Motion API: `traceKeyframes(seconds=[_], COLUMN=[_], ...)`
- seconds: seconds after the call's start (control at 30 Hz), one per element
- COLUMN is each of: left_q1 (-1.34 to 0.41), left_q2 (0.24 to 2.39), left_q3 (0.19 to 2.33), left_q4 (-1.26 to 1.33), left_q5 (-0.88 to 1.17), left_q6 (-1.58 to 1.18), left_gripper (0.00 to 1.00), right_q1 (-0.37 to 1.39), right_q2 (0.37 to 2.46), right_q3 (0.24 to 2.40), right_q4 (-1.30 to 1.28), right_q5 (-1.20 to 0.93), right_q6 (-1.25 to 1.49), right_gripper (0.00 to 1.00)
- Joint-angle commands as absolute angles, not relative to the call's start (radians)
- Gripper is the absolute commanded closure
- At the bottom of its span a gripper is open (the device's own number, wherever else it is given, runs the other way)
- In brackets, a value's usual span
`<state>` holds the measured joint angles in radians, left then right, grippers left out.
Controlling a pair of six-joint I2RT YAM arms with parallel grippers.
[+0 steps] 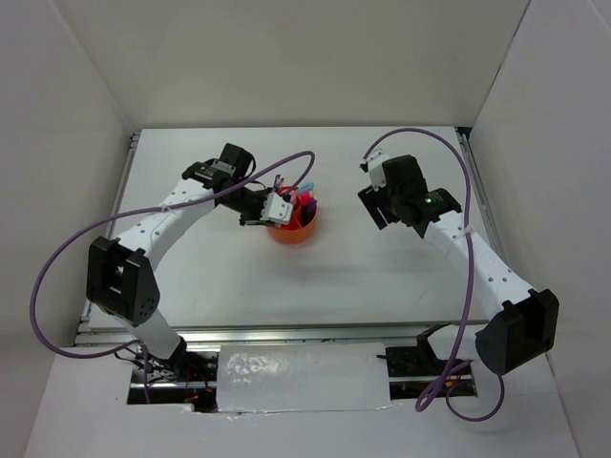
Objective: Sort the stationery into containers
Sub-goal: Place the stationery in the storage box.
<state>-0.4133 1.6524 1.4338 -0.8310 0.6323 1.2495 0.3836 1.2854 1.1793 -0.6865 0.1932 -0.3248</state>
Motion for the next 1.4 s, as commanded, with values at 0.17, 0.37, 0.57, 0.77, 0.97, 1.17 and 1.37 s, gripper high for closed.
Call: traceKeyframes(seconds=[0.17, 0.37, 0.57, 0.77, 0.97, 1.17, 1.37], left_q1=[-0.413, -0.426, -0.448, -0.456, -0.456, -0.459, -0.474], left_q2=[1.713, 1.741, 1.743, 1.750, 1.767, 1.752, 1.665], left_q3=[1.508, 1.513, 1.503, 1.516, 1.517, 1.503, 1.473], left_q4=[-0.897, -0.851, -0.818, -0.785, -0.761, -0.735, -0.667], left_q5=[0.692, 0.675, 0.663, 0.658, 0.635, 0.626, 0.609], left_q6=[1.289, 1.289, 1.275, 1.258, 1.246, 1.236, 1.178], left_gripper=[0.81, 0.77, 0.76, 0.71, 0.62, 0.41, 0.40], right_q1=[0.400, 0.402, 0.402, 0.402, 0.405, 0.405, 0.408], right_q2=[1.308, 1.312, 1.318, 1.325, 1.324, 1.322, 1.315], right_q3=[1.244, 1.244, 1.236, 1.239, 1.238, 1.235, 1.232], right_q4=[-0.707, -0.707, -0.707, -0.707, -0.710, -0.712, -0.710], right_q5=[0.181, 0.184, 0.178, 0.169, 0.167, 0.161, 0.161], right_q6=[-0.275, -0.278, -0.278, -0.276, -0.279, -0.279, -0.275], right_gripper=[0.24, 0.24, 0.24, 0.24, 0.24, 0.24, 0.24])
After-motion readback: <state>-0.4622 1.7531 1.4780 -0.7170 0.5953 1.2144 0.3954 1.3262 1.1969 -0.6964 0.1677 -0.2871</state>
